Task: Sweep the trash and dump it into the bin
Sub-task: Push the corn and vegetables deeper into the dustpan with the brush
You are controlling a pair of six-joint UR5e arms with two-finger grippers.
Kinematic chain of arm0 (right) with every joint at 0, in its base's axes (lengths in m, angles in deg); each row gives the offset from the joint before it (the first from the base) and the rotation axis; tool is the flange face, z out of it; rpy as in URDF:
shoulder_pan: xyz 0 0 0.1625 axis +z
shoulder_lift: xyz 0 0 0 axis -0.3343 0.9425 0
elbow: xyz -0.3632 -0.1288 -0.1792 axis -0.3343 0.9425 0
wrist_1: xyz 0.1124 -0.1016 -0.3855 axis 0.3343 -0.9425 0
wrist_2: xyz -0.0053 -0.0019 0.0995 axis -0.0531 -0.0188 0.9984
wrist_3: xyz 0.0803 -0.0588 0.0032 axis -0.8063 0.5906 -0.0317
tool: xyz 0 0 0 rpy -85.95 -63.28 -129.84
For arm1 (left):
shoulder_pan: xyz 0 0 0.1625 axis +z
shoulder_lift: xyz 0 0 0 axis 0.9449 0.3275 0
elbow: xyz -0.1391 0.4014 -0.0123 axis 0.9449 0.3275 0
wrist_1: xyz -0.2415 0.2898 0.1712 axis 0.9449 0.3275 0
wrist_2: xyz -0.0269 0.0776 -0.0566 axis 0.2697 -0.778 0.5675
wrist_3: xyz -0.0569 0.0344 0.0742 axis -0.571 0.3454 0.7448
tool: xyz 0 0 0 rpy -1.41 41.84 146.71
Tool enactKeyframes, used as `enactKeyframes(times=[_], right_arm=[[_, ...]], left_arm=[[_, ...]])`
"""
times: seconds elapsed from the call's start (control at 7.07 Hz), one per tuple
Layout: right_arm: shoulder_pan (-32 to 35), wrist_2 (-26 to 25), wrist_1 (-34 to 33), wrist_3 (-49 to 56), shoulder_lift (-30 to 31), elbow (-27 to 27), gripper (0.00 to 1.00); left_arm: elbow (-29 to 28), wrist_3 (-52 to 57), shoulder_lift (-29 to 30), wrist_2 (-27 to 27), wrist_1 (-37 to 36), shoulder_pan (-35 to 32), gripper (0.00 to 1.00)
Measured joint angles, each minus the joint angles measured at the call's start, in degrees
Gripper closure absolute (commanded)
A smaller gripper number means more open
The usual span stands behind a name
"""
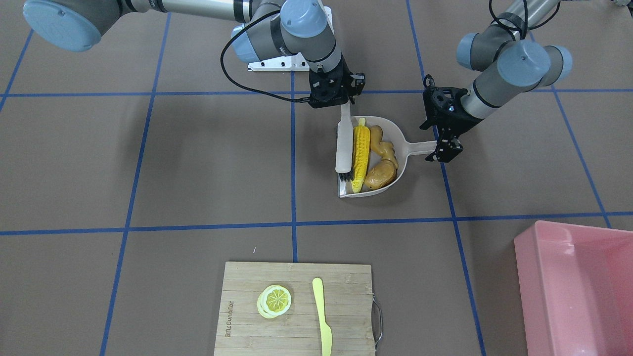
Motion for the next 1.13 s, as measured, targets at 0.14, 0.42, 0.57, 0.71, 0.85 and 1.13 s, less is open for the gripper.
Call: enactKeyframes(times=[0.14, 0.42, 0.57, 0.71, 0.85, 1.13], right_arm=[[0.0, 0.0, -0.1, -0.2, 0.0, 0.0, 1.00], [0.3, 0.1, -0.3, -0.2, 0.5, -0.6, 1.00], [0.3, 0.4, -0.6, -0.2, 1.4, -1.6, 1.00], [0.3, 0.6, -1.9, -0.2, 2.5, -3.4, 1.00], [0.3, 0.7, -4.0, 0.0, 3.8, -5.8, 1.00], [0.4, 0.7, -6.1, 0.1, 5.2, -8.5, 1.00]], left_arm=[[-0.9, 0.1, 0.1, 0.1, 1.0, -0.4, 0.07], [-1.4, 0.1, 0.2, 0.1, 2.0, -0.8, 0.14], [-1.4, 0.2, 0.2, 0.1, 2.2, -0.8, 0.15], [-1.5, 0.2, 0.3, 0.1, 2.2, -0.9, 0.16], [-1.5, 0.4, 0.3, 0.1, 2.2, -1.0, 0.18], [-1.5, 0.4, 0.2, 0.1, 2.3, -1.3, 0.26]])
